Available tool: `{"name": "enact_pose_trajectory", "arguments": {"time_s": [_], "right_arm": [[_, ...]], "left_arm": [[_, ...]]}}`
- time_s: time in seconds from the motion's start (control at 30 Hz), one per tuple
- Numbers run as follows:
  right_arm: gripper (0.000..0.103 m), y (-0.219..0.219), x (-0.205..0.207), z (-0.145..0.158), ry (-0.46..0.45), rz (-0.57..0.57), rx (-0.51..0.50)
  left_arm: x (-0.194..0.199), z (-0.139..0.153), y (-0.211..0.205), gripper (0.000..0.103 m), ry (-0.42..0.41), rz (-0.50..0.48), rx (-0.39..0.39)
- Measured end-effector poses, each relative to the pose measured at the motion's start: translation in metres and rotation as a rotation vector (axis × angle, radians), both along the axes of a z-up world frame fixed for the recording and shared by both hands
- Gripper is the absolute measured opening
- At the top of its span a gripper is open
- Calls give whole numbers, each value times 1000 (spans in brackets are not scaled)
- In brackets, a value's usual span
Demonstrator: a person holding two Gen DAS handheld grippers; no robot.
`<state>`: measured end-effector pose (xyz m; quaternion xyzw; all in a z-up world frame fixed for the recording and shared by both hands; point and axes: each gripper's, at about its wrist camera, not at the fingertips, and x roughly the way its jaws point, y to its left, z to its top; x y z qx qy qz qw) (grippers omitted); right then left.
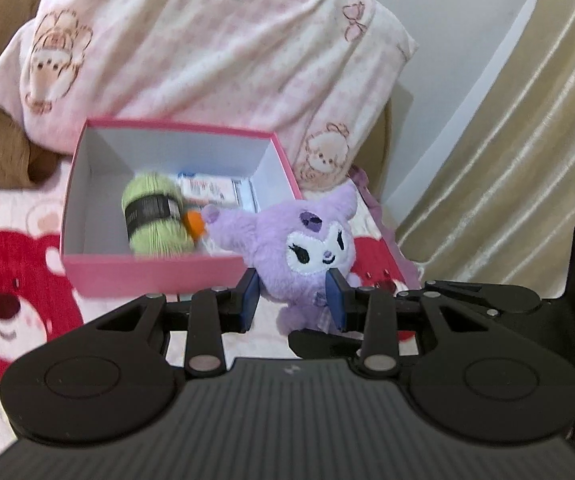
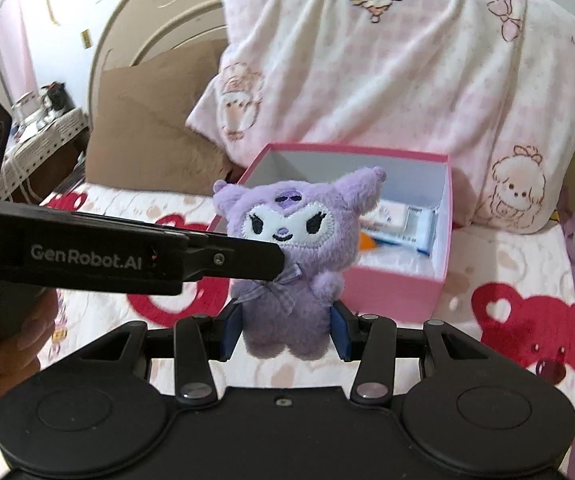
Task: Organize objects
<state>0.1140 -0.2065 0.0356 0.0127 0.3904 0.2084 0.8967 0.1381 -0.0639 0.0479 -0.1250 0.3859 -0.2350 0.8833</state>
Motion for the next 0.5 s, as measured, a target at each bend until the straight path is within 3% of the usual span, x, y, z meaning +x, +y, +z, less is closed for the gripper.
{"name": "enact_pose_trajectory", "arguments": {"time_s": [0.07,0.2,0.5], "right_arm": [[50,-3,22,1,25,-15,-4],[50,-8,69,-11,85,-38,-21],[50,-19,169,-65,276,-74,-40]], "left_arm": [[24,2,-7,35,14,-3,34],[74,-9,-12,34,102,19,30],[164,-75,-21,34,255,110,-24]]}}
